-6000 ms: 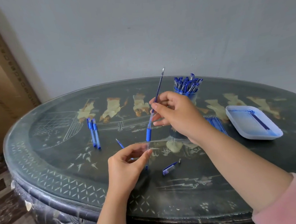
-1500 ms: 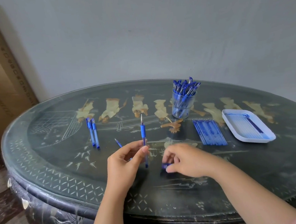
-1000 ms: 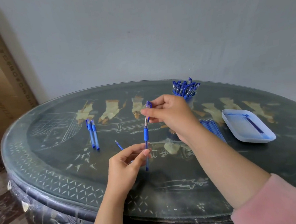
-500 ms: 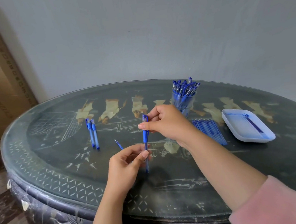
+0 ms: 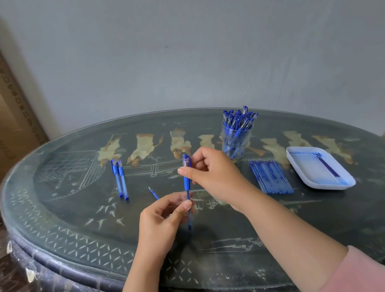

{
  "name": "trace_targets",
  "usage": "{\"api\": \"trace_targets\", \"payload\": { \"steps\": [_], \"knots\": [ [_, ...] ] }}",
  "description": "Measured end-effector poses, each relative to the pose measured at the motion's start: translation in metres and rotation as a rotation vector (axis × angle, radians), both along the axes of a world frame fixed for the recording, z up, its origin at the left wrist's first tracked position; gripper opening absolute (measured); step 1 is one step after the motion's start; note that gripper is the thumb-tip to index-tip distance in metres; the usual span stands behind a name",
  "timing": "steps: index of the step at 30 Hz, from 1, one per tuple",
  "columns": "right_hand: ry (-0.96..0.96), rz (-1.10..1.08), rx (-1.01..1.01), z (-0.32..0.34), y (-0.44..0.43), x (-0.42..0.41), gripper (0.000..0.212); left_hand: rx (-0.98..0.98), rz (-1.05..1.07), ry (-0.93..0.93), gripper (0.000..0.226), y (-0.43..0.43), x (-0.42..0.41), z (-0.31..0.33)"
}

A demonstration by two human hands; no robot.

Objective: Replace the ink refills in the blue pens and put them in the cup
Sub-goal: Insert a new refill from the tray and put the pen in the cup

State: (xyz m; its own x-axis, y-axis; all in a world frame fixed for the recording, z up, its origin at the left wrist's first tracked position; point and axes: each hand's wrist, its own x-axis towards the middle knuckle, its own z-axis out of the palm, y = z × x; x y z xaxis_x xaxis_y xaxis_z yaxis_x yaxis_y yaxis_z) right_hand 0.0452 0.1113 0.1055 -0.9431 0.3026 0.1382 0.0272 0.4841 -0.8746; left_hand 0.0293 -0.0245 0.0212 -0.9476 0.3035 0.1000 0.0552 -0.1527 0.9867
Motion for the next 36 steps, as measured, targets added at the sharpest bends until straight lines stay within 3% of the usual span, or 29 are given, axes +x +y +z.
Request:
{"api": "trace_targets", "payload": {
  "steps": [4,8,12,17,23,33,36],
  "knots": [
    [0.174,-0.102,-0.046,0.013,0.010,0.007,0.013,0.060,0.018,0.018,0.017,-0.001,0.001,0.005],
    [0.411,-0.368,-0.179,0.044,0.055,0.007,0.014,0.223,0.154,-0.032,0.022,-0.008,-0.006,0.006],
    [0.667,-0.590,-0.095,0.073,0.099,0.001,0.029,0.304,0.242,-0.081,0.020,-0.013,-0.016,0.007],
    [0.794,-0.637,0.001,0.092,0.127,-0.018,0.039,0.235,0.401,0.023,0.017,-0.022,-0.029,0.008],
    [0.707,-0.600,0.138,0.078,0.149,-0.051,0.037,0.197,0.523,0.029,0.016,-0.023,-0.034,-0.004],
    [0.227,-0.482,0.406,0.035,0.167,-0.077,0.006,0.105,0.510,0.030,0.018,-0.018,-0.034,-0.004],
    [0.171,-0.473,0.488,0.033,0.169,-0.076,0.009,0.088,0.513,0.021,0.017,-0.018,-0.034,-0.003]
  ]
}}
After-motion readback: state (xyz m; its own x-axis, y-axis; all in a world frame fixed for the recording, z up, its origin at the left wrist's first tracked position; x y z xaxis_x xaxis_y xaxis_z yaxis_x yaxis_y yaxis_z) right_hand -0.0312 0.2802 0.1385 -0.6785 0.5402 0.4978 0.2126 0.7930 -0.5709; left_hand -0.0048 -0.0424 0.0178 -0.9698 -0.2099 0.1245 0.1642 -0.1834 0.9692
